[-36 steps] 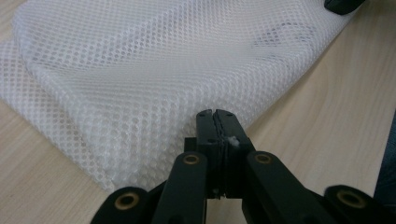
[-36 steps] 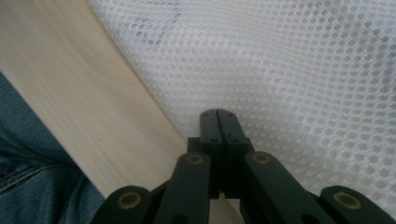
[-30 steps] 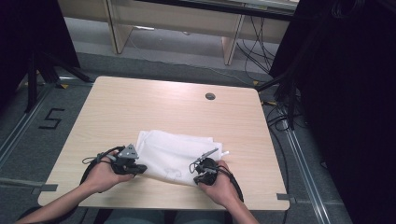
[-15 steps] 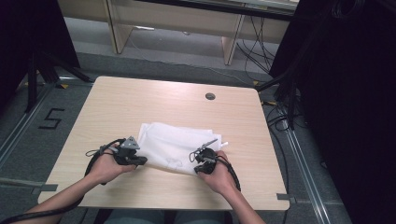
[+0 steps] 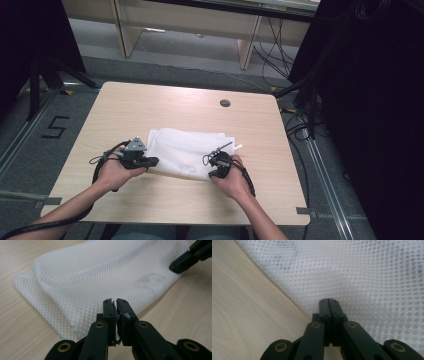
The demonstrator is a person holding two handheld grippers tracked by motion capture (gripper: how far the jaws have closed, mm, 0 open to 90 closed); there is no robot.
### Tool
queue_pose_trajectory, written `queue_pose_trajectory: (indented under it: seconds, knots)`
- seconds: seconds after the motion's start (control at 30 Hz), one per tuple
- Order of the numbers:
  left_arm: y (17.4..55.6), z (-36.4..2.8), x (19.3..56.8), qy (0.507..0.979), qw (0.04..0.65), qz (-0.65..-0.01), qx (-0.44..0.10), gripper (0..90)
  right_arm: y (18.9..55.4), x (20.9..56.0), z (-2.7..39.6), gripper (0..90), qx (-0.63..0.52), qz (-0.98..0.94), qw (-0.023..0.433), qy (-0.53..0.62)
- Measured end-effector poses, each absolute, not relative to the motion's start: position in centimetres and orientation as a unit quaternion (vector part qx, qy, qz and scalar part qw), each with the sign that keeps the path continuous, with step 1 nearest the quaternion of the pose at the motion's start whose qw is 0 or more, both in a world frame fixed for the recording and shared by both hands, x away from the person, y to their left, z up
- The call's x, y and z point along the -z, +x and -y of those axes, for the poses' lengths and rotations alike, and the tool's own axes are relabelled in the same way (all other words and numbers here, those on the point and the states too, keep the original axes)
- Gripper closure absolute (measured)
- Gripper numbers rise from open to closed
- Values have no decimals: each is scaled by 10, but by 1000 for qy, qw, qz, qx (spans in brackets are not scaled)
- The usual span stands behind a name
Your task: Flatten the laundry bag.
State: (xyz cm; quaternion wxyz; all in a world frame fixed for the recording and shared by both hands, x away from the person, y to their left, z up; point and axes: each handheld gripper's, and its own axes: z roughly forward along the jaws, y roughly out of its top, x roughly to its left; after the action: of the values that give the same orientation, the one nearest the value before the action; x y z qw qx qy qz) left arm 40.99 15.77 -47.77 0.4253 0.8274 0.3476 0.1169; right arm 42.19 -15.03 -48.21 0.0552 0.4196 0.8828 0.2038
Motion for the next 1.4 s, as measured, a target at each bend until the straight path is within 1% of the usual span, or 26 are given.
queue_pose_trajectory:
  seconds: [0.1,0.13,0.17,0.2,0.23,0.27,0.4,0.43,0.47,0.53,0.57,0.6,0.63,0.67,0.73,0.77,0.83,0.93,1.0,1.07,1.13,1.17,1.3,1.33,1.37,1.4]
  knots:
    - [414,-155,476,821,433,-347,-131,790,423,482,149,897,-200,-884,59,419]
    - [415,-153,476,818,436,-352,-134,790,423,481,148,877,-200,-884,56,419]
    - [417,-151,478,813,444,-351,-133,758,424,477,148,829,-210,-883,54,417]
    - [418,-150,477,818,438,-348,-135,758,424,477,148,829,-210,-883,54,417]
    - [420,-149,478,820,441,-342,-131,743,425,472,148,803,-215,-882,55,416]
    - [422,-146,480,822,440,-337,-131,716,430,463,147,735,-226,-879,74,414]
    - [424,-138,486,827,438,-327,-129,692,451,449,148,606,-236,-875,115,406]
    - [425,-137,487,830,435,-324,-128,690,456,447,148,579,-234,-874,112,411]
    - [425,-136,489,832,432,-324,-126,690,464,447,149,561,-236,-875,124,405]
    - [426,-133,492,829,432,-333,-122,690,478,449,149,522,-231,-871,129,413]
    - [426,-133,492,829,432,-333,-122,689,478,449,149,522,-231,-871,129,413]
    - [427,-132,494,830,431,-334,-122,689,485,450,150,503,-232,-870,134,413]
    - [429,-132,496,841,418,-325,-116,682,496,455,149,464,-222,-872,145,410]
    - [428,-131,498,840,418,-328,-111,679,501,457,149,452,-216,-875,148,406]
    - [428,-131,499,845,411,-320,-117,678,504,460,147,444,-210,-875,147,411]
    - [428,-130,502,845,410,-326,-105,679,510,465,146,426,-209,-873,151,414]
    - [429,-130,504,852,403,-316,-109,679,515,466,145,409,-210,-873,161,410]
    - [428,-128,506,850,402,-325,-103,680,523,469,143,384,-215,-871,164,411]
    - [427,-128,506,851,400,-325,-103,682,528,473,142,362,-210,-871,178,407]
    - [427,-128,507,856,395,-316,-109,681,532,476,140,360,-205,-869,178,414]
    - [427,-127,507,854,393,-322,-110,681,534,478,140,358,-207,-871,181,408]
    - [428,-128,508,857,393,-314,-113,683,537,481,139,358,-205,-871,172,413]
    - [427,-127,508,858,392,-315,-108,689,540,487,138,369,-200,-872,162,415]
    - [427,-127,509,858,392,-315,-107,689,541,488,138,381,-205,-871,156,418]
    - [427,-127,509,858,390,-316,-108,689,543,487,138,433,-209,-875,151,409]
    - [427,-127,509,858,390,-316,-108,690,543,487,138,433,-209,-875,151,409]
